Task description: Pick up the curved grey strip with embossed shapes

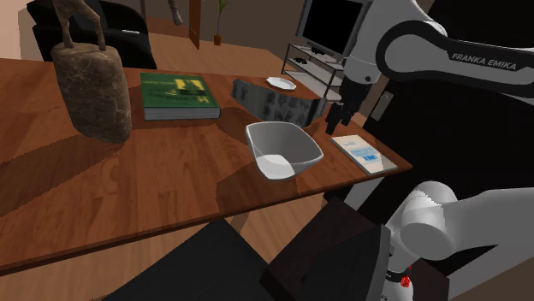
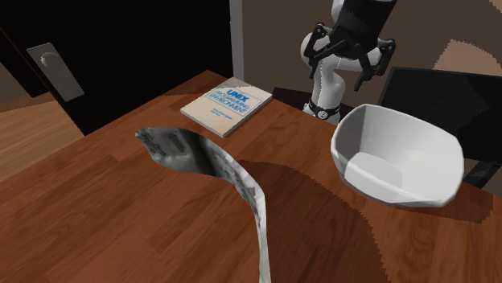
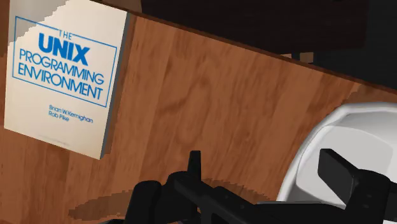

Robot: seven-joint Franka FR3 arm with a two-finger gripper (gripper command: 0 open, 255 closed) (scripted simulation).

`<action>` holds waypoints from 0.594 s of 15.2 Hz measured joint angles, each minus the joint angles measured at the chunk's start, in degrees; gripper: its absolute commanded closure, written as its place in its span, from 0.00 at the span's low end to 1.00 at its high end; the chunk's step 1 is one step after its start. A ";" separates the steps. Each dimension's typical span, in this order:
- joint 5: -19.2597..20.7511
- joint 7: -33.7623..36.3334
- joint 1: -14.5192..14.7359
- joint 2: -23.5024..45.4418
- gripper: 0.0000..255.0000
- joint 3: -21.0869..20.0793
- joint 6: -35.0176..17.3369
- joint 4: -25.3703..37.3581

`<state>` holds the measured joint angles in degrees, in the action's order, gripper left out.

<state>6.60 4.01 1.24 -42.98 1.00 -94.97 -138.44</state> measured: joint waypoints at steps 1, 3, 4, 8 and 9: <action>0.00 0.00 0.00 0.00 0.00 0.00 0.00 0.00; 0.67 -1.92 0.02 2.98 0.00 1.12 -1.21 1.81; 0.85 -3.02 0.20 4.95 0.00 1.56 -1.45 3.48; 1.77 -8.70 0.67 14.17 0.00 4.20 -4.15 9.98; 1.91 -10.20 0.79 16.30 0.00 4.83 -4.70 11.57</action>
<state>8.50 -6.19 2.03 -26.68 5.82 -99.66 -126.87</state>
